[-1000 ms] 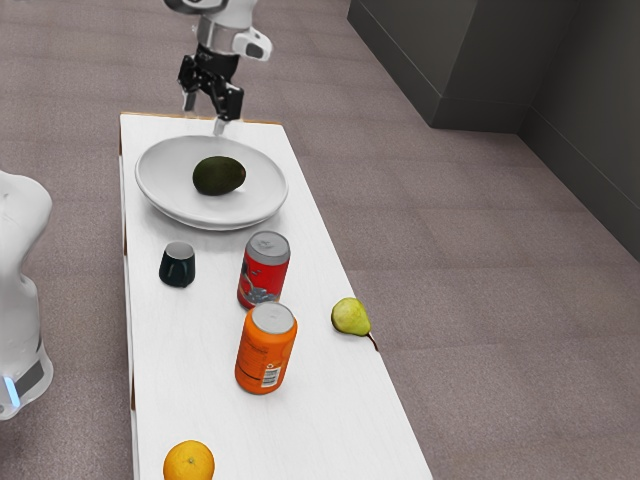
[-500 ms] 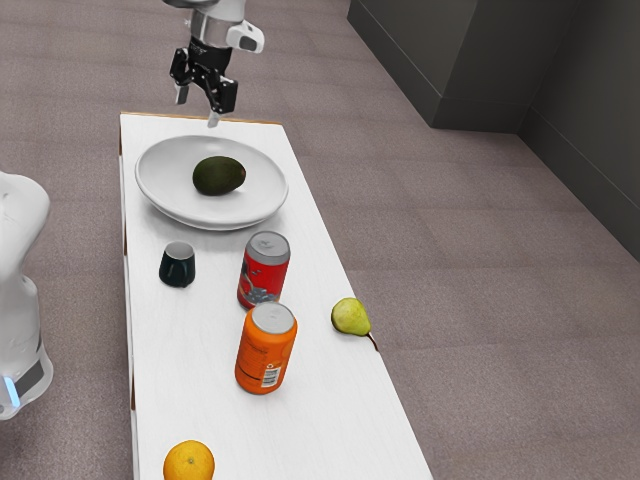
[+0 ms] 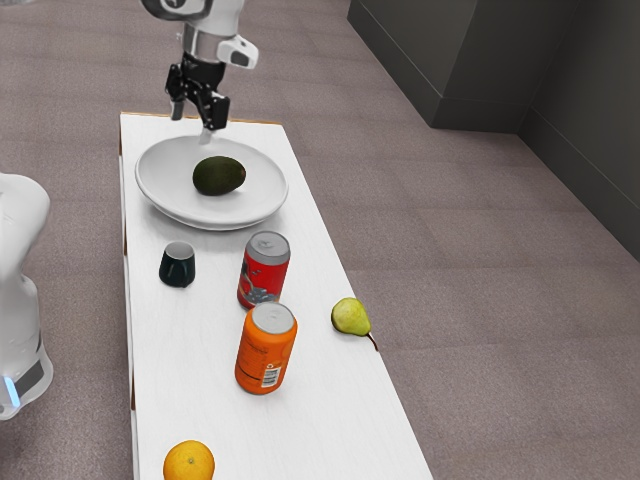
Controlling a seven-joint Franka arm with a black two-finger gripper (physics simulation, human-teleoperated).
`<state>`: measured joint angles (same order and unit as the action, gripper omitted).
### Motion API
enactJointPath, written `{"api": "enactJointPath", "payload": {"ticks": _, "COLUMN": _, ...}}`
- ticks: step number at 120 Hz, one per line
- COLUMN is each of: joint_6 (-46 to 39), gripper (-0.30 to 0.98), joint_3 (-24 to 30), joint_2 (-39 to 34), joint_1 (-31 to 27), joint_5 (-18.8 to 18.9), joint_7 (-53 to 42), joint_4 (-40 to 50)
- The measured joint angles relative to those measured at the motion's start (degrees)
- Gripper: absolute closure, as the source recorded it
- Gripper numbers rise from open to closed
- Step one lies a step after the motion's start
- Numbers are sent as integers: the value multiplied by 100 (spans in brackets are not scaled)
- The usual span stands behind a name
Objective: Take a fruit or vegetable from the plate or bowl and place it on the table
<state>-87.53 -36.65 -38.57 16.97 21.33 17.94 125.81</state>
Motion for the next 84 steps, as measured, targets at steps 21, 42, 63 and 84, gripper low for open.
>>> {"api": "enactJointPath", "payload": {"ticks": 21, "joint_6": 29, "gripper": 1, "joint_3": -25, "joint_2": -1, "joint_1": -284, "joint_5": 146, "joint_7": -37, "joint_4": -138}}
{"api": "enactJointPath", "payload": {"ticks": 42, "joint_6": 243, "gripper": 0, "joint_3": -12, "joint_2": 17, "joint_1": -309, "joint_5": 417, "joint_7": -59, "joint_4": -279}}
{"api": "enactJointPath", "payload": {"ticks": 63, "joint_6": 342, "gripper": 0, "joint_3": 50, "joint_2": 5, "joint_1": -269, "joint_5": 472, "joint_7": -54, "joint_4": -63}}
{"api": "enactJointPath", "payload": {"ticks": 84, "joint_6": 467, "gripper": 0, "joint_3": 396, "joint_2": -130, "joint_1": -232, "joint_5": 277, "joint_7": 18, "joint_4": 65}}
